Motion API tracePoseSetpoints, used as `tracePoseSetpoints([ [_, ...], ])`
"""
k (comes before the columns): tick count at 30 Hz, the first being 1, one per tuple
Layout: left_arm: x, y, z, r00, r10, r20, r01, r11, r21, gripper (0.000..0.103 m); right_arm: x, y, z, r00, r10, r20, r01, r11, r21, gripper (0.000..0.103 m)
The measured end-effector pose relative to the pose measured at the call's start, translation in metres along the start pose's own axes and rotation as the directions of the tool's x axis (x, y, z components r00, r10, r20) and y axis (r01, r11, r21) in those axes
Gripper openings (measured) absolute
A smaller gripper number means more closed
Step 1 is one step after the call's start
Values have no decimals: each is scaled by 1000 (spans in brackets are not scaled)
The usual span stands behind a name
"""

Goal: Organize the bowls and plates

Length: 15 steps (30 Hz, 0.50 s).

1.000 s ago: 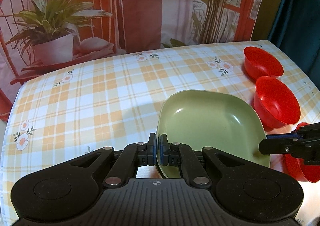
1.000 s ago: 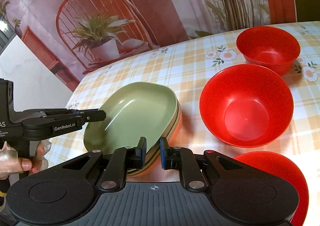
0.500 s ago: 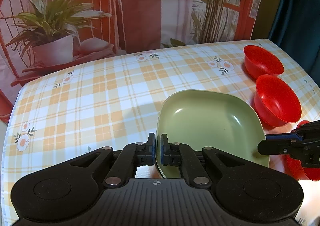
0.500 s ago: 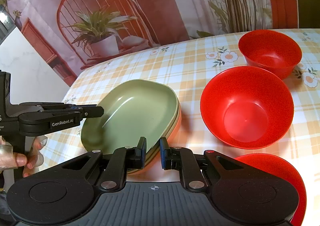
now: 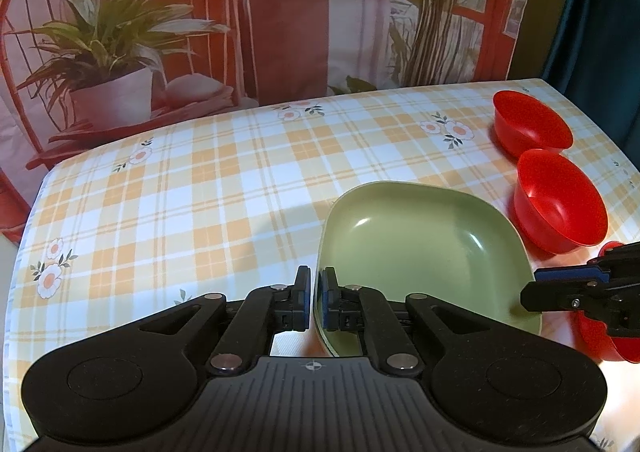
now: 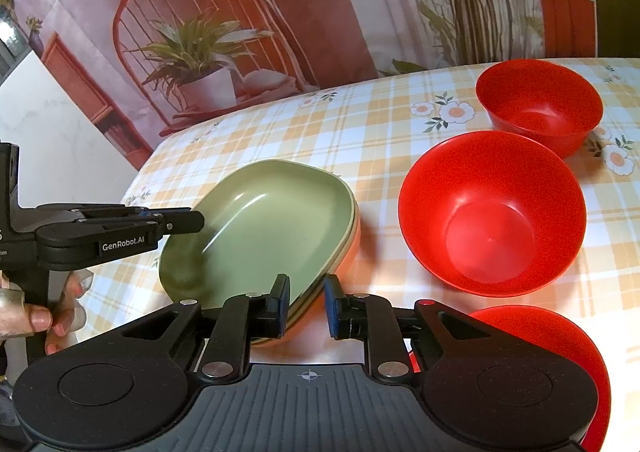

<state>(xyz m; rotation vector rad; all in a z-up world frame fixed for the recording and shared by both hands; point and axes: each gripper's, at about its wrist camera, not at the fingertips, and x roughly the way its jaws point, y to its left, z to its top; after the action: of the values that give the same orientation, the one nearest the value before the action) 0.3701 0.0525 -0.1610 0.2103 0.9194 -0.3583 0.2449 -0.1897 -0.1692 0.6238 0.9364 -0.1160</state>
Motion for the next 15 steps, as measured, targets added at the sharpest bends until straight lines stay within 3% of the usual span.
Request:
tracePoseSetpoints([
  [15, -2, 1, -11, 999, 5, 48, -4, 1000, -30, 10, 0, 3, -3, 1000, -19, 13, 20, 999, -43, 20],
])
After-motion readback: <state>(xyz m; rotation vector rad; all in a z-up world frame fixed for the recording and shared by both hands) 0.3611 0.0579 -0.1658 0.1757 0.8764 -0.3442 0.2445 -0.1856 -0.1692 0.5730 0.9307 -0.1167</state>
